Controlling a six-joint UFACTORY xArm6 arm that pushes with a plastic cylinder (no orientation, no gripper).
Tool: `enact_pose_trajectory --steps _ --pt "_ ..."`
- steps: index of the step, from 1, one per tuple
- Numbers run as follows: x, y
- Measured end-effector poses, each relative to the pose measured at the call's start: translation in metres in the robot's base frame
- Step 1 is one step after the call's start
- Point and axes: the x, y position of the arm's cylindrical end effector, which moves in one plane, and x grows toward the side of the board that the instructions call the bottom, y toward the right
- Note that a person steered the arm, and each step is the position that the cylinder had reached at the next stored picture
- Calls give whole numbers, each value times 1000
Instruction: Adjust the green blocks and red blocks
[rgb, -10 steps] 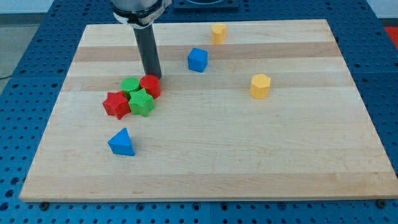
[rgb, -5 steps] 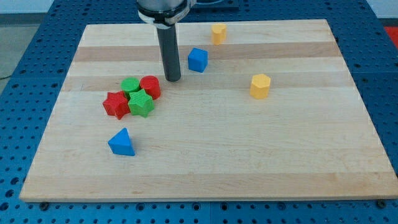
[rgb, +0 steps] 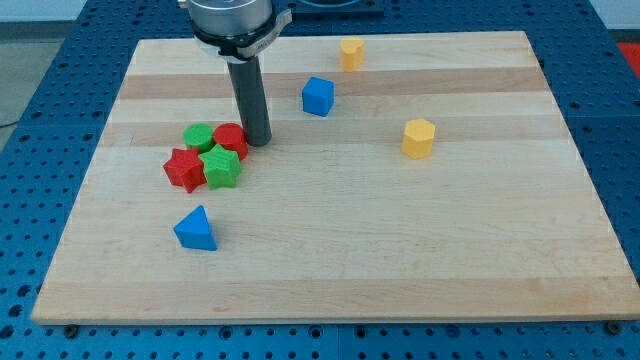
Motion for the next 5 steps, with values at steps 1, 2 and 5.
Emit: enact_pose_trajectory --steps 1,2,5 --pt "3 -1" --pt "0 4" --pt "-7 63"
